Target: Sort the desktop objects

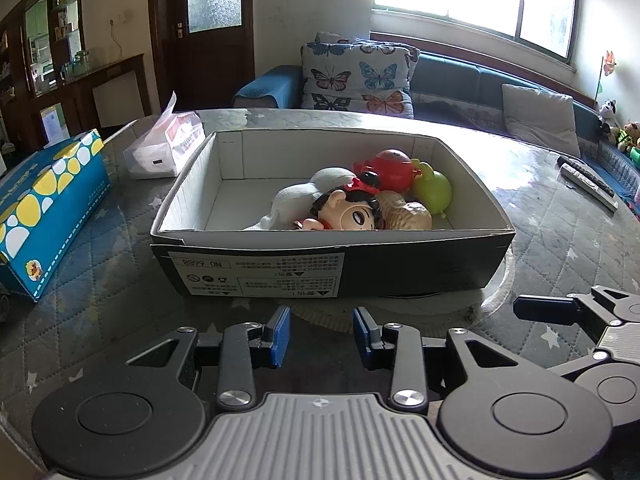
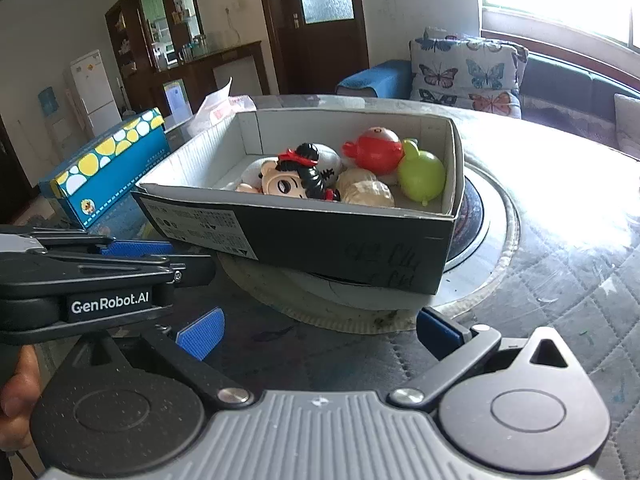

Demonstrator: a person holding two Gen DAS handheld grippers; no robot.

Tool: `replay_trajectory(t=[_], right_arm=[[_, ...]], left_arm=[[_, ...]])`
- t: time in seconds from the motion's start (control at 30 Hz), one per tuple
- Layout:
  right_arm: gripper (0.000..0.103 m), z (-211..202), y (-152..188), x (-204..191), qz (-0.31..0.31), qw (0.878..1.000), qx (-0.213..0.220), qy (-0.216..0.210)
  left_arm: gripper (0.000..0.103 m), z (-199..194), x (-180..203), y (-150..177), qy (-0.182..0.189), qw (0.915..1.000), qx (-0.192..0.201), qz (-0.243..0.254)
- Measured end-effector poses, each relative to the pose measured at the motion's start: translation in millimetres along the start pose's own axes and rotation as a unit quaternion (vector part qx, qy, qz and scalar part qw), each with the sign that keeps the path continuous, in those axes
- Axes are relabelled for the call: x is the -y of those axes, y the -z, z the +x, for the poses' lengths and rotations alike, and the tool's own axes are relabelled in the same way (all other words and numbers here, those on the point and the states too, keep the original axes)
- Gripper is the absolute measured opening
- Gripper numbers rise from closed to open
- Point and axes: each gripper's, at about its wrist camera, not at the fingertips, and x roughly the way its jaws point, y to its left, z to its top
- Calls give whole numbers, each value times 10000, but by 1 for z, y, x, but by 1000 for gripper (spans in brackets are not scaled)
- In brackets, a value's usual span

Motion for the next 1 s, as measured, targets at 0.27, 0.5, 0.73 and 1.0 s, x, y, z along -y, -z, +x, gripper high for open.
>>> replay_trajectory(t=[0.27,0.5,0.73,1.0], right_arm=[[103,10,-2,1,19,9999,-130,23],[103,17,-8,3,45,9998,-208,48],[103,25,-12,4,75,9995,-298,106],[103,29,-17,5,61,9994,-327,111]], left_arm=[[37,8,0,-2,-24,10000,-75,45],[37,15,0,-7,-70,9999,-125,75],[37,22,1,-9,-54,9997,-192,129],[37,26,-1,-13,-42,9997,-193,130]])
